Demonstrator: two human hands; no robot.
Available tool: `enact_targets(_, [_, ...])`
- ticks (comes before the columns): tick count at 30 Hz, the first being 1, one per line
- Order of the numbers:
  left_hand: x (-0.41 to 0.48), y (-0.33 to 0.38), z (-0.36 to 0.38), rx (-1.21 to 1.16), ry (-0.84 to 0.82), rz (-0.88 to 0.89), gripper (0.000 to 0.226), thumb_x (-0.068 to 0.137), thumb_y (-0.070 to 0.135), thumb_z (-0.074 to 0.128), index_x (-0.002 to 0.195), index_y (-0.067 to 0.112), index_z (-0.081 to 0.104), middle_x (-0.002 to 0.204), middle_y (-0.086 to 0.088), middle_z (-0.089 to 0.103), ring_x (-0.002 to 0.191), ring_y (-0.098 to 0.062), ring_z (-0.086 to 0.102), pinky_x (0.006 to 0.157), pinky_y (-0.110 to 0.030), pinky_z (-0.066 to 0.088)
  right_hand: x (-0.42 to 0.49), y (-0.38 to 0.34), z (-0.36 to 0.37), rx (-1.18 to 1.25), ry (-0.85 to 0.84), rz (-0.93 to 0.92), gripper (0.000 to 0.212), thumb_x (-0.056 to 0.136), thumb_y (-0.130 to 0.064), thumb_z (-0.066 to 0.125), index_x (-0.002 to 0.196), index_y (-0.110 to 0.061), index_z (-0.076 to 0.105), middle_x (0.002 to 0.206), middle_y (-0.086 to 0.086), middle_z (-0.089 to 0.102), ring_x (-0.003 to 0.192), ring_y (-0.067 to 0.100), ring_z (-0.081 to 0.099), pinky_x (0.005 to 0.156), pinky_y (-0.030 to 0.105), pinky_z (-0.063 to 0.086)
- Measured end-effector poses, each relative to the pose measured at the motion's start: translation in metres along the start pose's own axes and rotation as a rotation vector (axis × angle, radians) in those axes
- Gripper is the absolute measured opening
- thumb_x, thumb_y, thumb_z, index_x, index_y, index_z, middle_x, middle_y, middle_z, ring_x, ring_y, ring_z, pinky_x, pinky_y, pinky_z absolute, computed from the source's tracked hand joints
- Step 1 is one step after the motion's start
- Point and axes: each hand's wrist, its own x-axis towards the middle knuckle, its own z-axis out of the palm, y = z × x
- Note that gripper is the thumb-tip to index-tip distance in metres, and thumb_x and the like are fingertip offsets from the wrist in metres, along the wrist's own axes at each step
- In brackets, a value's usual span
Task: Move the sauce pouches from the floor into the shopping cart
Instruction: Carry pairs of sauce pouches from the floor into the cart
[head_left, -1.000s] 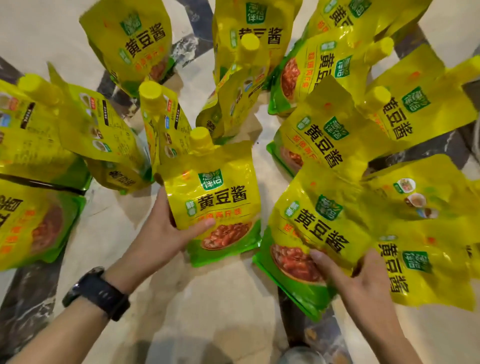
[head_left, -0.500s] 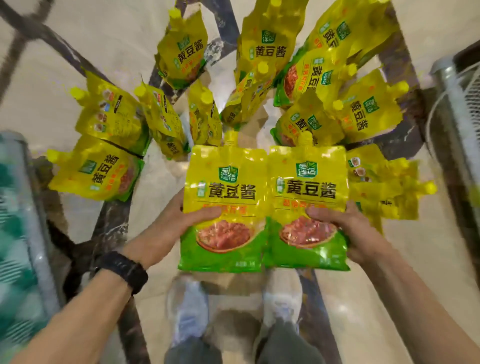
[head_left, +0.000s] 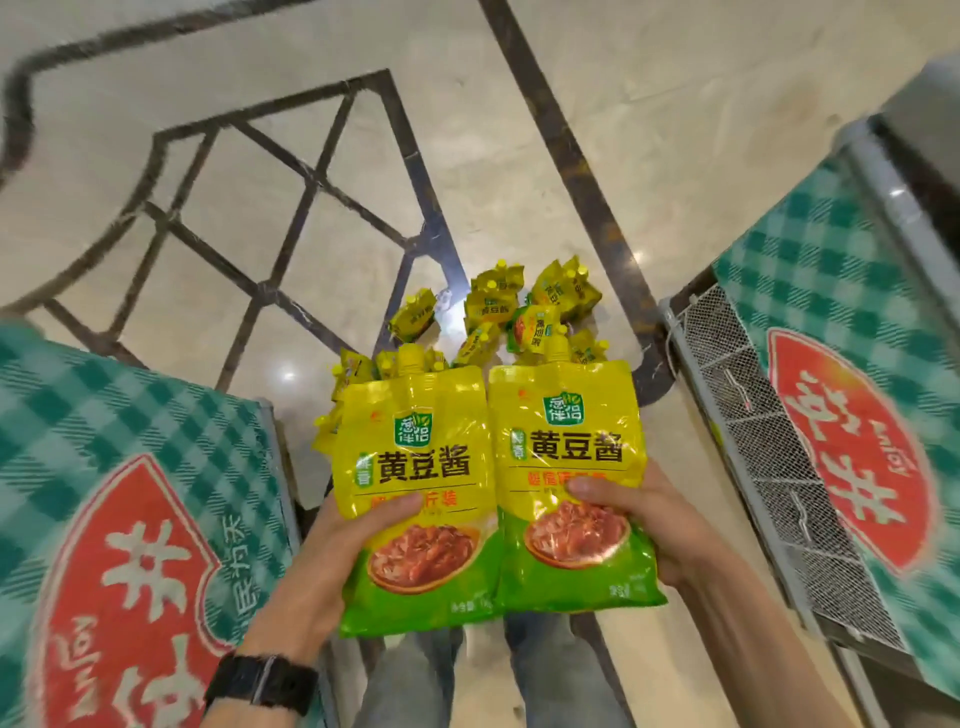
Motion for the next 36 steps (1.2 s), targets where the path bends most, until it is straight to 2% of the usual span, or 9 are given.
enact_targets(3, [-0.06, 0.051, 0.019, 0.05, -0.034, 0.066, 0.112, 0.013, 0.051, 0.098, 0.117, 0.02, 0.068, 0.101, -0.007, 0.079, 0.085, -0.025, 0.077, 0.067, -0.033, 0.061, -0.062, -0.038, 0.025, 0.021, -0.008, -0.08, 0.095, 0.028, -0.026, 0.1, 0.115, -0.008, 0.067, 0.11, 0.019, 0.073, 0.093, 0.035, 0.072, 0.072, 0.044, 0.06])
enact_targets(6, [-0.102, 0.088, 0.035, 0.065, -0.088, 0.132, 0.086, 0.036, 0.033, 0.097, 0.116, 0.021, 0.068, 0.102, -0.008, 0.079, 0.083, -0.024, 0.077, 0.07, -0.035, 0.06, -0.111, -0.065, 0.042, 0.045, -0.001, -0.179, 0.062, 0.035, -0.018, 0.098, 0.094, -0.019, 0.077, 0.102, 0.014, 0.075, 0.088, 0.033, 0.073, 0.073, 0.045, 0.061])
enact_targets(10, [-0.131, 0.116, 0.045, 0.061, -0.183, 0.217, 0.067, 0.049, 0.023, 0.091, 0.113, 0.021, 0.071, 0.107, -0.011, 0.078, 0.091, -0.028, 0.076, 0.073, -0.036, 0.061, -0.152, -0.086, 0.058, 0.04, 0.059, -0.253, 0.093, 0.021, -0.028, 0.1, 0.108, -0.014, 0.07, 0.107, 0.017, 0.074, 0.091, 0.033, 0.073, 0.073, 0.045, 0.061])
enact_targets(13, [-0.139, 0.129, 0.045, 0.071, -0.256, 0.25, 0.059, 0.06, 0.021, 0.088, 0.116, 0.02, 0.07, 0.108, -0.009, 0.078, 0.096, -0.03, 0.075, 0.078, -0.037, 0.059, -0.167, -0.091, 0.07, 0.051, 0.109, -0.307, 0.094, 0.024, -0.024, 0.1, 0.112, -0.012, 0.068, 0.109, 0.019, 0.073, 0.093, 0.036, 0.072, 0.071, 0.045, 0.061])
enact_targets(16, [-0.138, 0.142, 0.042, 0.092, -0.33, 0.246, 0.066, 0.055, 0.024, 0.089, 0.117, 0.019, 0.069, 0.107, -0.011, 0.078, 0.093, -0.029, 0.076, 0.076, -0.038, 0.061, -0.181, -0.088, 0.081, 0.064, 0.183, -0.348, 0.102, 0.027, -0.025, 0.1, 0.12, -0.01, 0.064, 0.112, 0.018, 0.072, 0.097, 0.037, 0.071, 0.073, 0.045, 0.06])
enact_targets(20, [-0.135, 0.158, 0.039, 0.167, -0.444, 0.2, 0.081, 0.046, 0.035, 0.095, 0.122, 0.019, 0.069, 0.116, -0.015, 0.074, 0.106, -0.038, 0.071, 0.1, -0.058, 0.051, -0.202, -0.074, 0.095, 0.096, 0.256, -0.382, 0.108, 0.031, -0.027, 0.1, 0.129, -0.013, 0.057, 0.118, 0.018, 0.07, 0.104, 0.04, 0.068, 0.081, 0.051, 0.057])
enact_targets(25, [-0.138, 0.163, 0.059, 0.294, -0.569, 0.182, 0.072, 0.049, 0.035, 0.089, 0.117, 0.021, 0.071, 0.112, -0.014, 0.076, 0.099, -0.036, 0.074, 0.096, -0.054, 0.054, -0.238, -0.048, 0.102, 0.228, 0.317, -0.502, 0.088, 0.026, -0.024, 0.1, 0.108, -0.015, 0.07, 0.108, 0.018, 0.074, 0.091, 0.036, 0.073, 0.067, 0.042, 0.061])
enact_targets(32, [-0.17, 0.13, 0.144, 0.474, -0.759, 0.103, 0.079, 0.052, 0.029, 0.091, 0.126, 0.017, 0.066, 0.115, -0.02, 0.073, 0.103, -0.045, 0.071, 0.096, -0.065, 0.051, -0.315, 0.014, 0.065, 0.388, 0.516, -0.655, 0.1, 0.037, -0.025, 0.099, 0.127, -0.009, 0.059, 0.122, 0.022, 0.067, 0.109, 0.043, 0.065, 0.095, 0.059, 0.05])
enact_targets(36, [-0.207, 0.084, 0.216, 0.639, -0.872, 0.092, 0.063, 0.063, 0.022, 0.084, 0.123, 0.015, 0.067, 0.111, -0.02, 0.075, 0.1, -0.044, 0.071, 0.096, -0.063, 0.052, -0.377, 0.068, 0.032, 0.53, 0.631, -0.757, 0.085, 0.036, -0.024, 0.099, 0.114, -0.013, 0.069, 0.118, 0.022, 0.069, 0.105, 0.041, 0.067, 0.088, 0.054, 0.056])
